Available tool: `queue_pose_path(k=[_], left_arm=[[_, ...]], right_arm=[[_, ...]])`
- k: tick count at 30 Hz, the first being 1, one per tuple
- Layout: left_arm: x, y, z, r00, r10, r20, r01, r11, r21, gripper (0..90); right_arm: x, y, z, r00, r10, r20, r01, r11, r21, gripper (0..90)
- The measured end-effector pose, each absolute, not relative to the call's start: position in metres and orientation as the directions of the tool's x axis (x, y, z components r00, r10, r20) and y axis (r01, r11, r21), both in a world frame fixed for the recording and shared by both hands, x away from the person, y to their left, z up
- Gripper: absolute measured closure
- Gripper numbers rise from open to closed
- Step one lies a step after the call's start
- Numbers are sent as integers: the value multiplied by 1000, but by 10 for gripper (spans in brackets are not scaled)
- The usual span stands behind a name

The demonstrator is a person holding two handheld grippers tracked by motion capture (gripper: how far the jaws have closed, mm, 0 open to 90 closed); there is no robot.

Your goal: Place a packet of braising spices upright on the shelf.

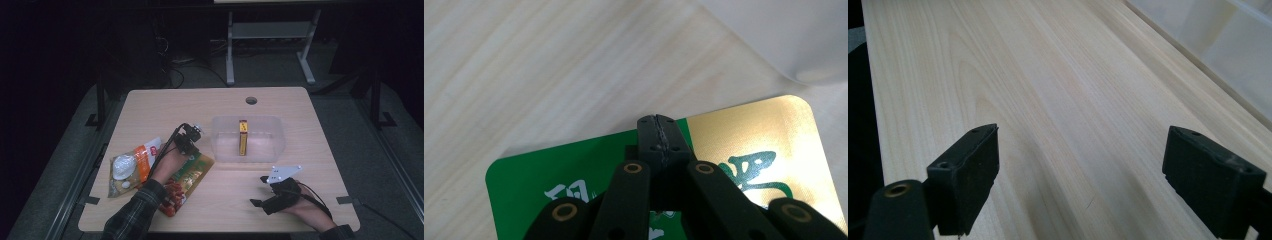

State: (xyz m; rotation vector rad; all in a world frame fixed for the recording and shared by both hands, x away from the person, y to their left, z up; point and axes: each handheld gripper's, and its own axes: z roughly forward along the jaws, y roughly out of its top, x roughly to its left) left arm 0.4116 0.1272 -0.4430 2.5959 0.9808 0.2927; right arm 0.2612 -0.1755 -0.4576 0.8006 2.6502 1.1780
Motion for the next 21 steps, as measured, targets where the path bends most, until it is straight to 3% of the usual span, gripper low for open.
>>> queue_pose_path(k=[11,21], left_arm=[[382,113,-441,800,597,62,537,-758,369,900],[345,115,-444,857,514,22,458,-782,423,900]], right_arm=[[261,-176,-457,-847,524,96,422,551,720,147],[261,-176,-457,-846,525,95,422,552,719,147]])
